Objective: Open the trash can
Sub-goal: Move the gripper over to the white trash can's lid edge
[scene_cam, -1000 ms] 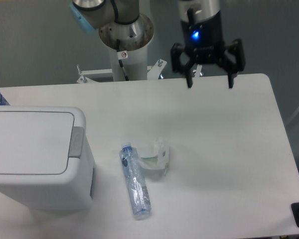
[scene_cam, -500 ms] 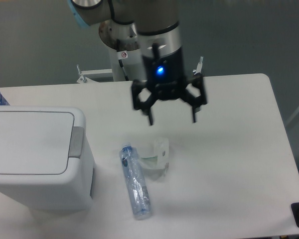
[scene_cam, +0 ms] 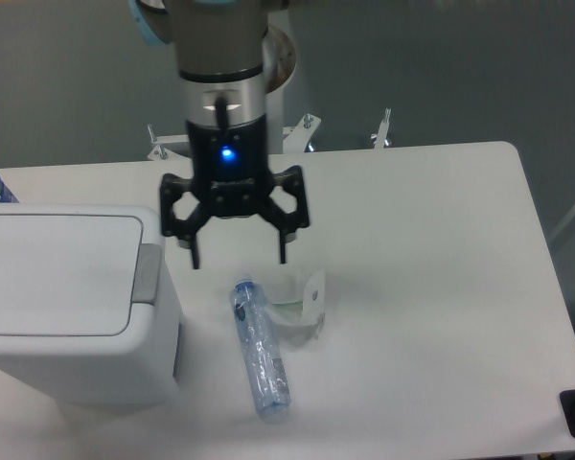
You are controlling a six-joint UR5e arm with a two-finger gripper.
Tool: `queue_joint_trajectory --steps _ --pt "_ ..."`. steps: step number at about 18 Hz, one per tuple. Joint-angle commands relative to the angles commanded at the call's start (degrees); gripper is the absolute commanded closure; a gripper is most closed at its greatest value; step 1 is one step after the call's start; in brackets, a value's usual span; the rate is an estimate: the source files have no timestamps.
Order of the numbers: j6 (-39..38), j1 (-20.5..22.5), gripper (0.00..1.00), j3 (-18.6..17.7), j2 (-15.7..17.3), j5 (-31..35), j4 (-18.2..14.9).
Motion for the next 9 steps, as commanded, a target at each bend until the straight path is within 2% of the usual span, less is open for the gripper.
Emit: queue_joint_trajectory --steps 9 --pt "-0.09 -1.50 0.00 -0.53 -1.14 0.00 0.00"
